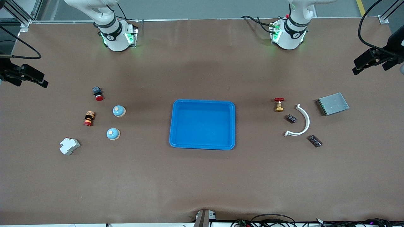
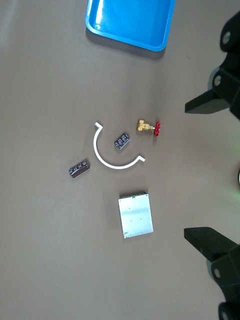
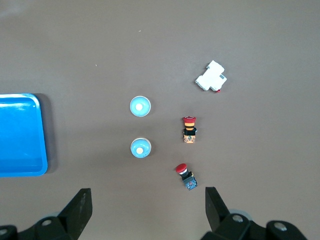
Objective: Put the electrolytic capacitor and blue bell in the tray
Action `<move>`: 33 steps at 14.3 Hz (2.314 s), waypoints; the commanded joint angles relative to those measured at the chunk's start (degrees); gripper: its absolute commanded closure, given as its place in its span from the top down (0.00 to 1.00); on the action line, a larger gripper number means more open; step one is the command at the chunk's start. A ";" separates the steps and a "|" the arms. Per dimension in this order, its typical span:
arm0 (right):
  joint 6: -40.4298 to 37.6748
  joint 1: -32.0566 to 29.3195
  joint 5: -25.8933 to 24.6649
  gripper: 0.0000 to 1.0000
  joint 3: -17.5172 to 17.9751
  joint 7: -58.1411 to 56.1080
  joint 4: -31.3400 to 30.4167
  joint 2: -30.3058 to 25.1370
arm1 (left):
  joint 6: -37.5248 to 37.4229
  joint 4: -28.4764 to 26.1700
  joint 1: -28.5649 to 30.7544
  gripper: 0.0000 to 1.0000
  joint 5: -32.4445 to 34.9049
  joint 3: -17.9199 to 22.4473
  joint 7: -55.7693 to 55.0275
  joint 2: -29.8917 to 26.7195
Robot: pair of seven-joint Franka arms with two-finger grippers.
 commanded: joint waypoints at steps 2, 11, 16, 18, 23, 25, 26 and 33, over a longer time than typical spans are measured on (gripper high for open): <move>0.85 -0.72 -0.43 1.00 0.66 0.98 -2.22 -2.00 | -1.05 0.65 0.45 1.00 -0.54 -0.23 0.57 -0.10; 3.05 -0.28 -2.46 1.00 1.10 1.24 -5.82 -4.20 | 2.54 -3.82 0.72 1.00 -0.19 0.30 -0.58 2.80; 3.05 -0.28 -2.28 1.00 1.10 1.41 -5.73 -4.11 | 13.61 -16.65 3.71 1.00 0.07 -0.05 -2.33 2.97; 2.96 -0.19 -2.10 1.00 1.10 1.85 -6.17 -4.11 | 18.53 -21.82 3.88 1.00 -0.10 -0.14 -4.26 2.62; 10.06 2.17 -2.02 1.00 1.18 5.97 -15.20 -4.54 | 32.14 -33.51 3.88 1.00 -0.54 -0.23 -10.60 2.88; 16.03 4.55 -2.10 1.00 1.10 8.09 -21.26 -5.34 | 41.00 -38.96 3.97 1.00 -0.63 -0.14 -11.12 4.02; 18.76 4.82 -2.10 1.00 1.10 8.18 -23.90 -5.25 | 44.10 -40.38 4.14 1.00 -0.63 -0.14 -11.91 5.07; 40.21 5.52 -2.10 1.00 1.10 8.18 -40.79 -3.07 | 52.11 -41.62 3.18 0.92 -0.63 -0.75 -25.25 12.19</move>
